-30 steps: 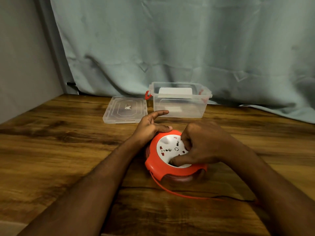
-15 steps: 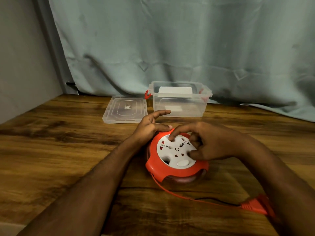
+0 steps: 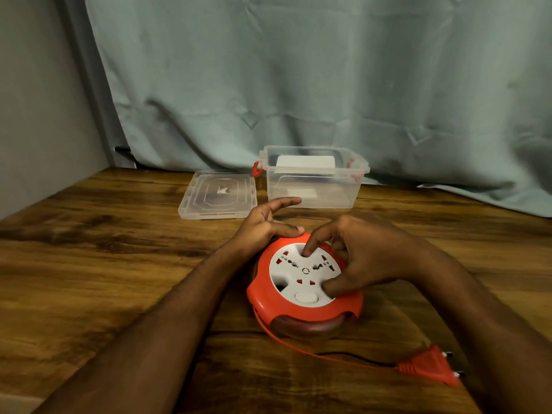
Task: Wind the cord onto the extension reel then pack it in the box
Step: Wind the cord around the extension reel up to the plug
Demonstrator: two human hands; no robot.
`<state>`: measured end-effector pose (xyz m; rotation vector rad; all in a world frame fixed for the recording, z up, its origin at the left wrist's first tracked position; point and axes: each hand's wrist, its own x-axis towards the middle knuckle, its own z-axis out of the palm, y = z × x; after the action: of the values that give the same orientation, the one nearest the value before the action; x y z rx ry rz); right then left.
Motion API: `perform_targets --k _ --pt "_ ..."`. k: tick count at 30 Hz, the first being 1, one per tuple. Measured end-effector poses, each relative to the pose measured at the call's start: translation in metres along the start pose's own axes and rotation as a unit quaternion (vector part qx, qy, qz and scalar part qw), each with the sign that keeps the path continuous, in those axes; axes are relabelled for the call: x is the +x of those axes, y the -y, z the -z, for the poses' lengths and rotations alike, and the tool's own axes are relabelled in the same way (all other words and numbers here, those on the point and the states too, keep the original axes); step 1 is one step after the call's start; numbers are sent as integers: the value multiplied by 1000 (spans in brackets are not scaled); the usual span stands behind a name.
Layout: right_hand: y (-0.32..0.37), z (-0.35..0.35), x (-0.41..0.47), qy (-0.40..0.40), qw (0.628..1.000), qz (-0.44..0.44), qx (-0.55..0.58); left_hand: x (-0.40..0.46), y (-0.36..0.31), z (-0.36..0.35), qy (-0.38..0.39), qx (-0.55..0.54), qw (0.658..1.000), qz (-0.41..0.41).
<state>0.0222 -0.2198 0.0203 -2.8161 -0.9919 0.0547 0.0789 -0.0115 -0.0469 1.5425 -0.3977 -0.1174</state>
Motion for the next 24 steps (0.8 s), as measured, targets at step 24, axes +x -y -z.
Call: perform_targets --k 24 --pt "9 1 0 17 999 -9 28 -13 -9 -2 3 7 1000 -8"
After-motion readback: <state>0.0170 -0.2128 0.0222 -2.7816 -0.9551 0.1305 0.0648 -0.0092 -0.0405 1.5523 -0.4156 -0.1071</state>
